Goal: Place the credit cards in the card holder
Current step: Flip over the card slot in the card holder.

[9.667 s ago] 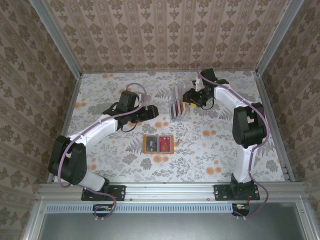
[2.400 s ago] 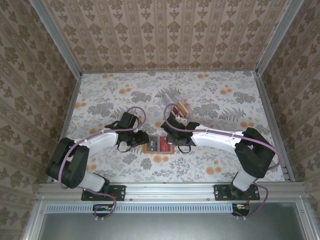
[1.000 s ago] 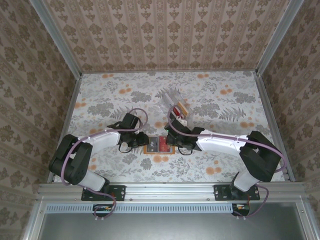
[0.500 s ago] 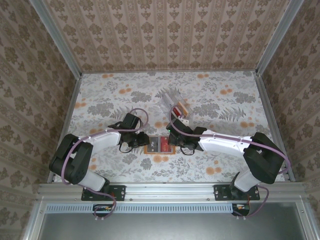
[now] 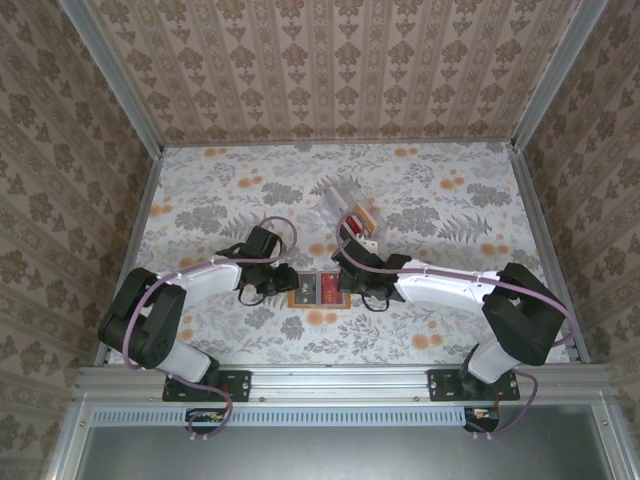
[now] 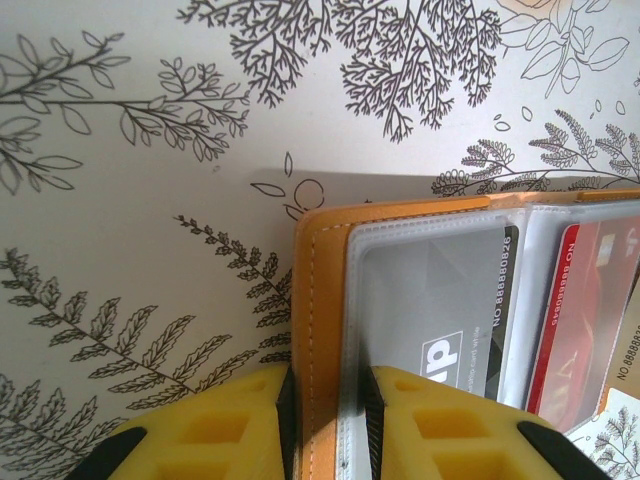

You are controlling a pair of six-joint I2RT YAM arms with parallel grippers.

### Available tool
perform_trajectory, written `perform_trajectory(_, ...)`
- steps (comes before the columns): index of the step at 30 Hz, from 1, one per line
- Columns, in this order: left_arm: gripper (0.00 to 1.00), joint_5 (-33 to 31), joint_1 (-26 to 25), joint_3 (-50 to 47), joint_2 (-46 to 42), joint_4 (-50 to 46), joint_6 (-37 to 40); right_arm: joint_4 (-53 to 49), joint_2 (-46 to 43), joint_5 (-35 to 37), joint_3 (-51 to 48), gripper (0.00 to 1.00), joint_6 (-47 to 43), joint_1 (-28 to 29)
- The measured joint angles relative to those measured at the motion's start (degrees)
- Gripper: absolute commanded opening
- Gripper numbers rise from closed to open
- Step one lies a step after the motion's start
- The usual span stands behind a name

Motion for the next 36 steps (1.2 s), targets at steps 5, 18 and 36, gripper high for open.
perform_trajectory(5, 0.26, -0.1, 0.0, 0.0, 0.0, 0.0, 0.0, 1.9, 0.0, -0.6, -0.2, 0.00, 0.4, 0.0)
perform_trajectory(18, 0.26, -0.3, -0.2, 0.0, 0.0, 0.0, 0.0, 6.9, -0.9, -4.1, -1.9, 0.00, 1.9, -0.9)
perform_trajectory(36, 0.26, -0.6, -0.3, 0.0, 0.0, 0.0, 0.0, 11.1, -4.6, -8.1, -3.9, 0.00, 3.0, -1.9)
